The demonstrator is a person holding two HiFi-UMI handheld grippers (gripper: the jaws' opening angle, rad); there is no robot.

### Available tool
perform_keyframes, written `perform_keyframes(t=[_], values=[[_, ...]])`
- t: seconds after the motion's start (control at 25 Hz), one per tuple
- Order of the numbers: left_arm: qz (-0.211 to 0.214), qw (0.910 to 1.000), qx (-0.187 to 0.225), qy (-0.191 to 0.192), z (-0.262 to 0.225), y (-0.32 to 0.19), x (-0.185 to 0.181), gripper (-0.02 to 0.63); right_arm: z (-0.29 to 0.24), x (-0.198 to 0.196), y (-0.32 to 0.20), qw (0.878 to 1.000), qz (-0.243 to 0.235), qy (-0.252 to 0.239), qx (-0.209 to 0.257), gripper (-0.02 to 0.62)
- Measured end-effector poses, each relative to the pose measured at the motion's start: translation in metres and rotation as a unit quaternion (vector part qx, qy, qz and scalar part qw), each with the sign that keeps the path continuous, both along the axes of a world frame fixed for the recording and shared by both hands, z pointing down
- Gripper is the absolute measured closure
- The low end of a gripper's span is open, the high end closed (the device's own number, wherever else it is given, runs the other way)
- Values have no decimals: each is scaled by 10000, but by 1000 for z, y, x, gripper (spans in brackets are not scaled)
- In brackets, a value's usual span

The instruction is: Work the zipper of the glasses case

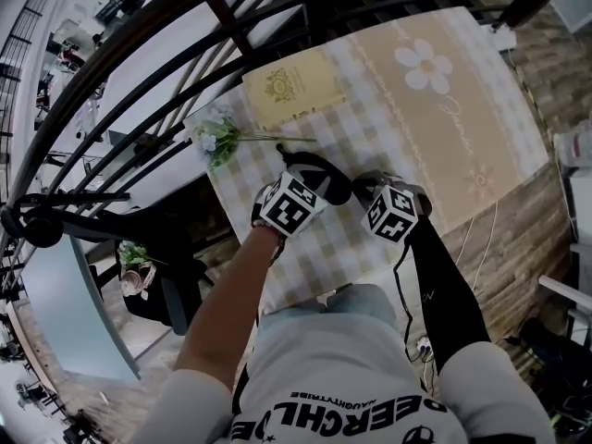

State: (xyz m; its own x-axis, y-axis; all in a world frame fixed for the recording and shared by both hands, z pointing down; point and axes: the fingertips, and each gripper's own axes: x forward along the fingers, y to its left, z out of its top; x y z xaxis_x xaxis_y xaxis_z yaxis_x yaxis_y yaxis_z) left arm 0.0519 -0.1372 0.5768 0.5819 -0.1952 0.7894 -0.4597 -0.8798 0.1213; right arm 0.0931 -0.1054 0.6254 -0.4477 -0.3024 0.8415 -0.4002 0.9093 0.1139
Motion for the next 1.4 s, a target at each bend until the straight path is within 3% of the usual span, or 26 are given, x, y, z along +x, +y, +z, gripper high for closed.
perform_keyframes(t=[0.2,0.4,0.48,0.64,0.76,0.88,0.96,1.04,1.12,1.24,1.4], values=[[-38,10000,13,38,0,0,-1,595,1,-3,8,9999,-128,-6,-96,569],[-17,9998,40,204,-5,-3,2,595,3,6,-2,9992,394,62,94,565],[-33,9998,-10,195,-3,-2,1,597,3,7,-6,9994,213,224,174,497],[-40,9998,-24,214,-3,-3,0,597,1,3,-12,9944,-611,690,524,454],[-23,9998,-33,193,-1,-2,-1,597,-2,-4,-15,9771,-1555,1097,956,440],[7,9998,-30,184,-2,-1,1,597,-1,-8,-15,9480,-2513,1491,1264,423],[4,9998,-59,167,-1,0,1,596,-1,-10,-12,9251,-3078,1735,1386,455],[7,9998,-73,190,-1,-1,0,597,0,-11,-9,9044,-3485,1937,1520,489],[2,9997,-76,227,0,-1,0,596,-1,-10,-9,8915,-3690,2093,1593,500],[-2,9996,-77,266,-1,-1,0,597,-2,-5,-7,8832,-3773,2256,1636,545],[11,9996,-47,287,-4,-2,2,597,-3,-3,-6,8911,-3596,2230,1640,555]])
